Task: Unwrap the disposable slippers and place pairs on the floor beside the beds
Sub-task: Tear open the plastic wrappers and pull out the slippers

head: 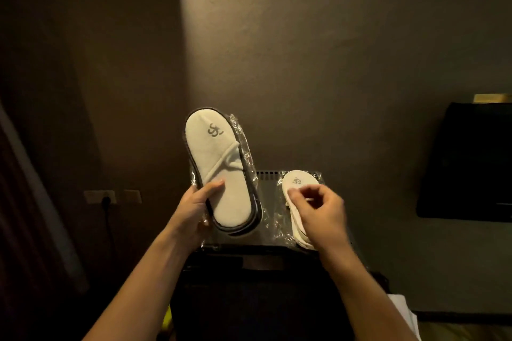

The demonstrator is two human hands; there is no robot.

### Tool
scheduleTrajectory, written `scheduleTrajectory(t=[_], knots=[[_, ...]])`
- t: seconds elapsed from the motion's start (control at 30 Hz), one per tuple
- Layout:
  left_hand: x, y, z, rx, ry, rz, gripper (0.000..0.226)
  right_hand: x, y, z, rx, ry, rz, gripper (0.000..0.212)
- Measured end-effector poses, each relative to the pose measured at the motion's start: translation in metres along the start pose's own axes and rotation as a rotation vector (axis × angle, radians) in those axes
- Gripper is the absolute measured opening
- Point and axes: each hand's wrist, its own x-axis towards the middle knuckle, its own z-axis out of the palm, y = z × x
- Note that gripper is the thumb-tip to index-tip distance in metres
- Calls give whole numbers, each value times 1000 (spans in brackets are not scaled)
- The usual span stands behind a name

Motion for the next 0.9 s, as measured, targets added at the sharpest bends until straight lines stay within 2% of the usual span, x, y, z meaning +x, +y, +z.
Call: scheduleTrajectory(t=[0.03,0.1,0.13,0.2,0.27,0.3,0.4,0.5,0.53,0.67,0.7,0.77,0.8,0.9], knots=[[0,3,-2,-2,-46,-20,43,8,-3,1,-8,-29,20,29],[-1,3,0,-7,-143,-57,49,16,-3,13,39,-260,190,50],[-1,1,2,10,-172,-77,49,16,0,21,72,-373,280,52],[4,-3,3,74,-188,-122,45,12,2,34,123,-479,343,35],[12,-6,0,180,-160,-156,51,13,9,47,158,-428,354,22],[17,-8,-3,236,-120,-174,56,15,15,52,148,-393,362,25],[31,-14,-12,406,67,-160,50,26,38,68,-66,-293,369,47],[44,-21,-18,553,125,-139,46,32,47,78,-326,-260,341,72],[48,-22,-19,610,123,-134,47,34,49,81,-384,-250,323,73],[59,-20,-20,763,111,-146,34,38,51,90,-600,-228,229,54],[61,-18,-20,787,110,-135,38,39,52,92,-635,-223,205,49],[68,-19,-25,868,105,-133,68,39,54,96,-690,-220,158,45],[70,-19,-27,904,107,-131,75,40,55,97,-717,-216,140,44],[72,-21,-30,998,124,-84,48,41,57,101,-792,-212,102,42]])
